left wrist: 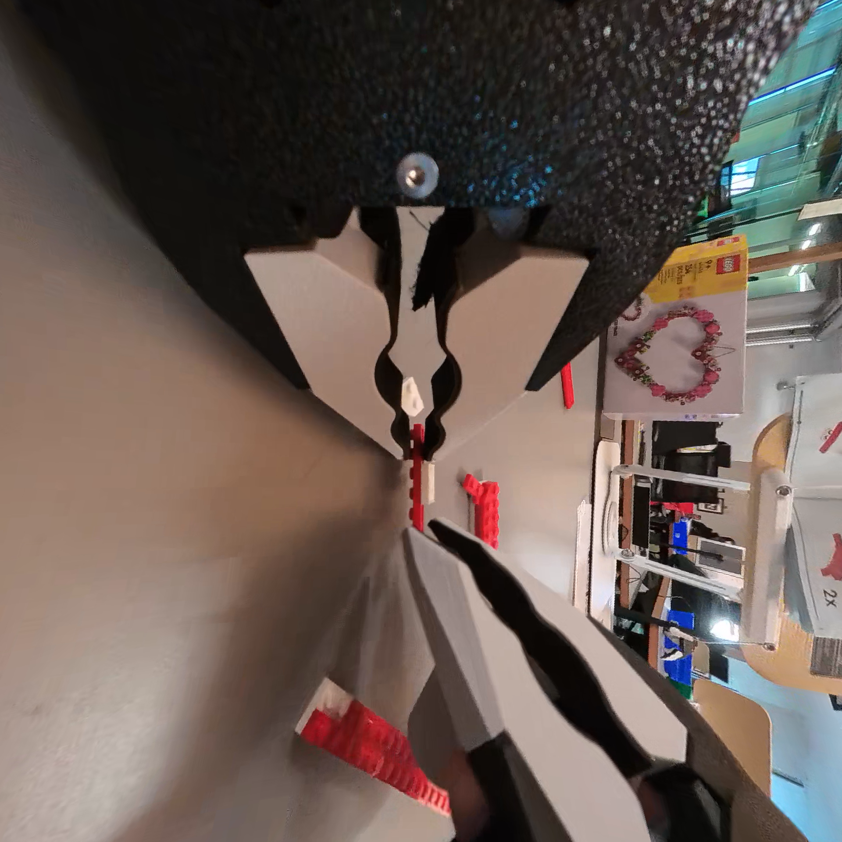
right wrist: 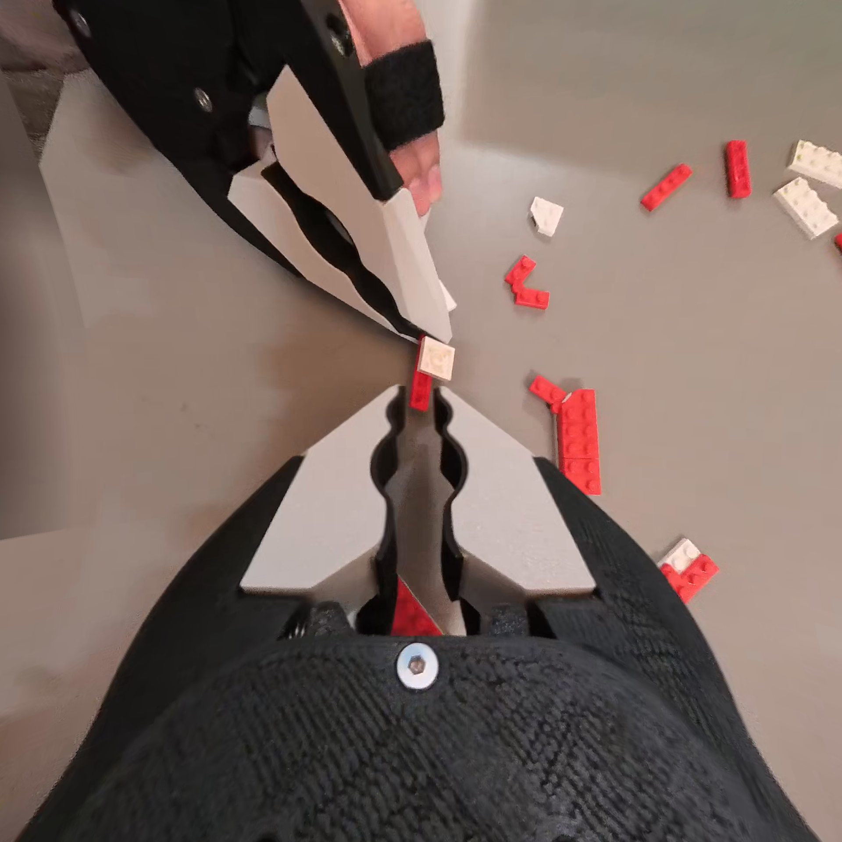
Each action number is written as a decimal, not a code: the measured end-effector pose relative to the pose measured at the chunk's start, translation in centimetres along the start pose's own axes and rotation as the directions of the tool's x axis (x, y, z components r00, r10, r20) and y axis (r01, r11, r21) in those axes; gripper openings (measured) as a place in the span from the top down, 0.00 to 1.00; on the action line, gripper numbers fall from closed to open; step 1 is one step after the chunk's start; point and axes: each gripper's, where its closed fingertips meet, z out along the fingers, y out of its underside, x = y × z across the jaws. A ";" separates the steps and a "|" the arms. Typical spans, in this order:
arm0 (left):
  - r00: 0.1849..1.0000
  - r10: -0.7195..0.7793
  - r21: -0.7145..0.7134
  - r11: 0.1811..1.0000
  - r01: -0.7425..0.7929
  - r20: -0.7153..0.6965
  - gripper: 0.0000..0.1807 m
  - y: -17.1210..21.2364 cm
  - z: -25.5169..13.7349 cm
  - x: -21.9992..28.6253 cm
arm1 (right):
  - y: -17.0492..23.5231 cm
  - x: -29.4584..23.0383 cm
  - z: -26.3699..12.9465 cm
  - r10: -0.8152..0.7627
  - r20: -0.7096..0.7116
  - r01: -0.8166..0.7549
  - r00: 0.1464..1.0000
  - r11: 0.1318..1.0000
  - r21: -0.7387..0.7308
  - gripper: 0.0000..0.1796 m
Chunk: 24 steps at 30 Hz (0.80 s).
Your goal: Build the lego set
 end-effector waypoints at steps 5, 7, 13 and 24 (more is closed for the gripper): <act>1.000 -0.024 0.008 1.000 0.024 0.008 0.98 0.1 -0.2 -0.3 | 0.2 0.5 0.2 -0.013 -0.032 0.013 0.999 1.000 -0.010 0.97; 1.000 -0.011 0.007 1.000 0.011 0.012 0.98 0.1 -0.2 -0.3 | 0.2 0.3 0.2 0.004 -0.017 -0.004 1.000 1.000 -0.006 0.94; 1.000 -0.014 0.028 1.000 0.014 -0.011 0.98 -0.4 -0.1 0.2 | 0.5 0.1 0.3 0.011 0.005 -0.011 1.000 1.000 -0.016 0.98; 0.885 -0.446 0.119 0.880 0.461 -0.132 0.87 0.8 -2.0 -1.9 | 1.7 0.6 0.1 -0.110 -0.063 0.102 0.992 0.988 -0.117 0.99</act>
